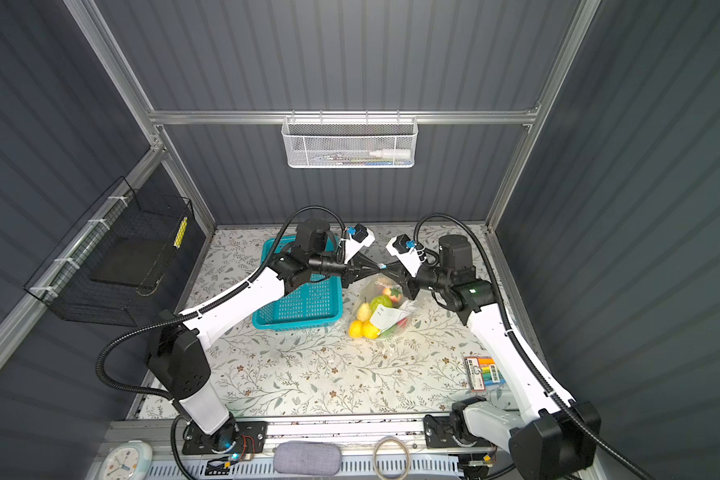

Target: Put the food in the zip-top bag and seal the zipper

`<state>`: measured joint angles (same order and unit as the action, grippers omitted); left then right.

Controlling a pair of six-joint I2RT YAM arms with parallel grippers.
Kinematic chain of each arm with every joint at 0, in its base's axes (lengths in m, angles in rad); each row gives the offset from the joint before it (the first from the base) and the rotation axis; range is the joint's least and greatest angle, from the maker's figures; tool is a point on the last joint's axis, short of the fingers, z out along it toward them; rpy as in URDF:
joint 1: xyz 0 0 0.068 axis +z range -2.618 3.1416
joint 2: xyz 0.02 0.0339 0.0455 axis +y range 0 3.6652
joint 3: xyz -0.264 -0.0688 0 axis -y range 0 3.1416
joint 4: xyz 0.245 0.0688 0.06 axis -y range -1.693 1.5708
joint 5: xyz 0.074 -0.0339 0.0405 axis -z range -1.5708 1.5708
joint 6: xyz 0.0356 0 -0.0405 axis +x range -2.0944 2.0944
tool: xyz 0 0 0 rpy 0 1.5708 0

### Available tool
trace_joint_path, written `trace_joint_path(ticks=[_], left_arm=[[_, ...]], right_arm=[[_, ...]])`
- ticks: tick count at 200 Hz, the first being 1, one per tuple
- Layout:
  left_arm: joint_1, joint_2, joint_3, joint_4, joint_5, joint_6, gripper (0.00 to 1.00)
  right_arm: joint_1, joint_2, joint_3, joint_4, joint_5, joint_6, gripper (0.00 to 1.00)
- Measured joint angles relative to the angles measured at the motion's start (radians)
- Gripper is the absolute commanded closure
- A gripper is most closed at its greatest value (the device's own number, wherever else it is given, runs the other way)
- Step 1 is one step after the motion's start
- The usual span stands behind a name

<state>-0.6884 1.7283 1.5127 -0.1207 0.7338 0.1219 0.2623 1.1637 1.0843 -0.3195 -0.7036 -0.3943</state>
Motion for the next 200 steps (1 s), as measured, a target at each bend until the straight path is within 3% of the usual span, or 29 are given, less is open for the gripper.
trace_joint_path(ticks=[126, 171, 200], left_arm=[[0.003, -0.024, -0.033, -0.002, -0.011, -0.001, 1.00], [0.023, -0.030, -0.027, -0.005, -0.012, -0.006, 0.66], [0.043, -0.067, -0.027, 0.003, -0.028, -0.002, 0.58]], right_arm=[[0.000, 0.029, 0.000, -0.008, -0.020, -0.008, 1.00], [-0.008, 0.043, 0.003, -0.001, -0.030, 0.018, 1.00], [-0.009, 0.075, 0.008, 0.001, -0.034, 0.032, 1.00]])
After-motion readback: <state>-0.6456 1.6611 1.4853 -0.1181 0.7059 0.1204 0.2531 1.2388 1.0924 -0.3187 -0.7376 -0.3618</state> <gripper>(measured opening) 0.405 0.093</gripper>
